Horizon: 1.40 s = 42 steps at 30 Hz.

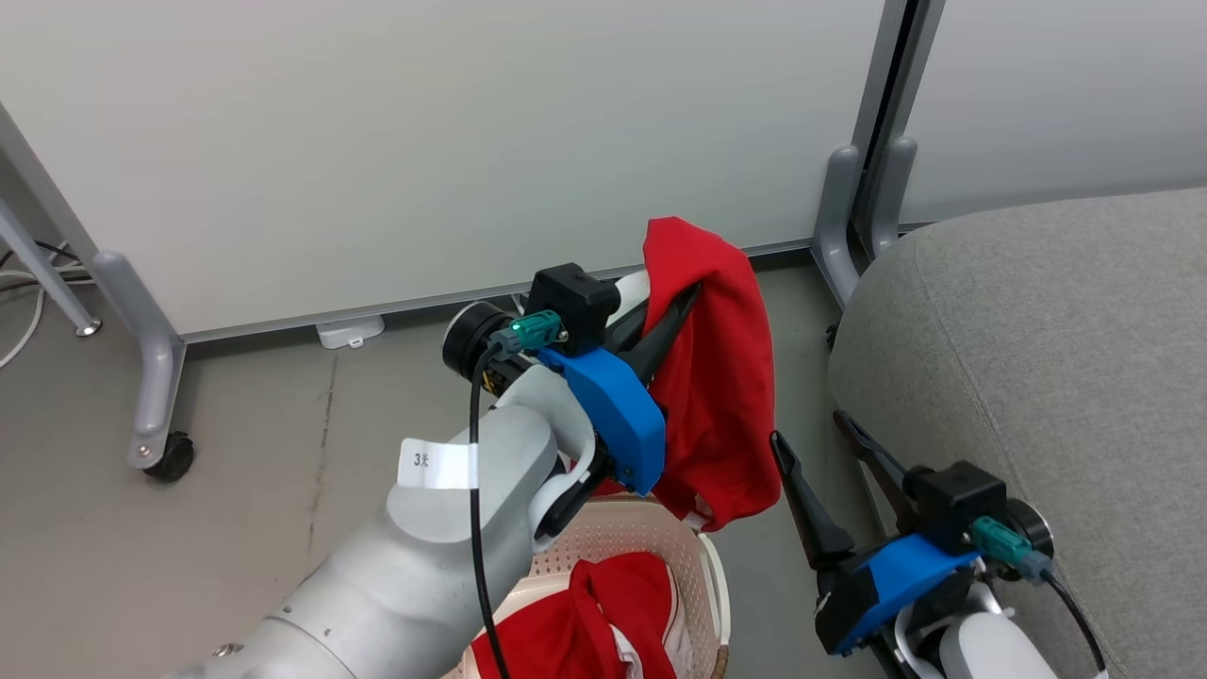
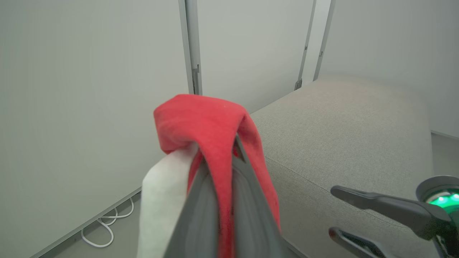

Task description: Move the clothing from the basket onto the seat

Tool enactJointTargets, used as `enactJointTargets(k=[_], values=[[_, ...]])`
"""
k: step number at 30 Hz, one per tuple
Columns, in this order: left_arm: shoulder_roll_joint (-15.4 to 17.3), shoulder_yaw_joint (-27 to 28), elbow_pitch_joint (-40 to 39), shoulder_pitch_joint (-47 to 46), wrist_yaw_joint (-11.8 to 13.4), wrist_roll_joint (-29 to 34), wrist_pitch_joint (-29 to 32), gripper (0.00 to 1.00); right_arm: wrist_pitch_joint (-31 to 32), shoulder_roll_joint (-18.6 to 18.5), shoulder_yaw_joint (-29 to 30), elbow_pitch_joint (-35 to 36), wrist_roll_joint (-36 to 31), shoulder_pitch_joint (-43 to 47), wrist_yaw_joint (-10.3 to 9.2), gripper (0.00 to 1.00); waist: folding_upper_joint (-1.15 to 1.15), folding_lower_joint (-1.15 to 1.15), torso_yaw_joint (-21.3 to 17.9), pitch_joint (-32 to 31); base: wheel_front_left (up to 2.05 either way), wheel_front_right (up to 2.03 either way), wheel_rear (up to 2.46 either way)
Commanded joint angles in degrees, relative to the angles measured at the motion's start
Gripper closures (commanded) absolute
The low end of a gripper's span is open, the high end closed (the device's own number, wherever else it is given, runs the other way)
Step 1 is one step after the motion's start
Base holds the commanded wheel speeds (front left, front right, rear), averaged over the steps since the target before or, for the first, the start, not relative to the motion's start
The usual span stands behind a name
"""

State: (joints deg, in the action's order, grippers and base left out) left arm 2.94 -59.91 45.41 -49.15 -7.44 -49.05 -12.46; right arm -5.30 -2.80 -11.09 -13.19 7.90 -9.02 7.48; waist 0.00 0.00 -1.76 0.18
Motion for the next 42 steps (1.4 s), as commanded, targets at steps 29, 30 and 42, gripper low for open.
enactJointTargets(k=[29, 30, 42], values=[[-0.1, -8.1, -4.3, -1.5, -0.1, -5.5, -0.5, 1.0, -2.9, -0.2, -1.5, -21.0, 0.5, -18.5, 0.02, 0.0, 0.0, 0.0, 1.8, -0.6, 0.0, 0.0, 0.0], [-0.1, -8.4, -4.4, -1.4, -0.1, -5.7, -0.4, 1.0, -2.9, -0.1, -2.0, -21.5, 0.9, -18.6, 0.02, 0.0, 0.0, 0.0, 1.8, -0.6, 0.0, 0.0, 0.0], [-0.1, -10.1, -5.1, -2.4, -0.1, -7.1, -1.2, 1.0, -2.5, -0.2, -9.0, -26.2, 8.0, -19.6, 0.03, 1.0, 0.0, 0.0, 1.8, -0.7, 0.0, 0.0, 0.0]])
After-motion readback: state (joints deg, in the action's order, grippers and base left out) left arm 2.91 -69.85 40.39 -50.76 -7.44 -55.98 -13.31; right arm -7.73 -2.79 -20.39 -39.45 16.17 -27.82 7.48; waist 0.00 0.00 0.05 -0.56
